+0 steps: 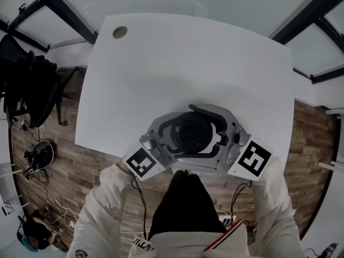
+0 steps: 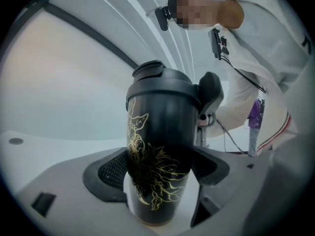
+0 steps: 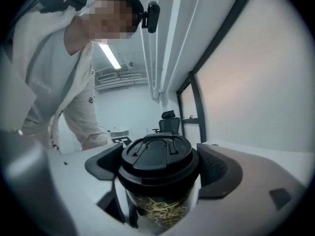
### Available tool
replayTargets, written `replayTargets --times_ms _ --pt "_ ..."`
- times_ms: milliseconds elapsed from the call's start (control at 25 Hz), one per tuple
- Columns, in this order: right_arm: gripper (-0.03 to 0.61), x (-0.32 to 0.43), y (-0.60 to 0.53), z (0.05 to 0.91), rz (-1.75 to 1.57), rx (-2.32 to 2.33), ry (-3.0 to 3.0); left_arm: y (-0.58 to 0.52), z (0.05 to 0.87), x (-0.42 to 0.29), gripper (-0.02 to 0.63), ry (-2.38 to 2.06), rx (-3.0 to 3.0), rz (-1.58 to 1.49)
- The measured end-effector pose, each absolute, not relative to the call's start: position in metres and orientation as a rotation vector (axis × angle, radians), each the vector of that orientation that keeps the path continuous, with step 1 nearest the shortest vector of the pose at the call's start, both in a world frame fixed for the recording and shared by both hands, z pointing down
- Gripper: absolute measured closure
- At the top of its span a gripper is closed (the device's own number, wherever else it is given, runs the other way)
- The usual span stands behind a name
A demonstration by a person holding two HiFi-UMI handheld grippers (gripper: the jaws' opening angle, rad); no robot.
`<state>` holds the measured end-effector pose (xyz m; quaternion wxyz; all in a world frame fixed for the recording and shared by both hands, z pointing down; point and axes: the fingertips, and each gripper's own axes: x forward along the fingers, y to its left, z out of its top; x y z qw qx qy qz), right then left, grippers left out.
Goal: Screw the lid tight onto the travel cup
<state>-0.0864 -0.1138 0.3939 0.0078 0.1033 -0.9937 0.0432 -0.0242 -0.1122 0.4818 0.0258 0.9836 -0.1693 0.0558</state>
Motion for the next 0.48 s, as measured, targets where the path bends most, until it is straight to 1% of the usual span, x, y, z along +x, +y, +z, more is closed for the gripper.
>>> replayTargets --times_ms 320,400,480 --pt "0.103 -0.056 -0.129 0.395 0.238 1.276 -2.866 -0.113 0.478 -0.018 0.221 -0.967 2.995 0.206" --pt "0.103 -0.051 -0.128 0.394 0.252 1.438 -2.794 -0.111 0.477 -0.016 0.221 -1.057 2.993 0.213" --pt "0.103 -0.049 -0.127 0.397 0.259 1.503 -2.742 -0.111 0.476 -0.016 0.221 -1.119 2.964 0.183"
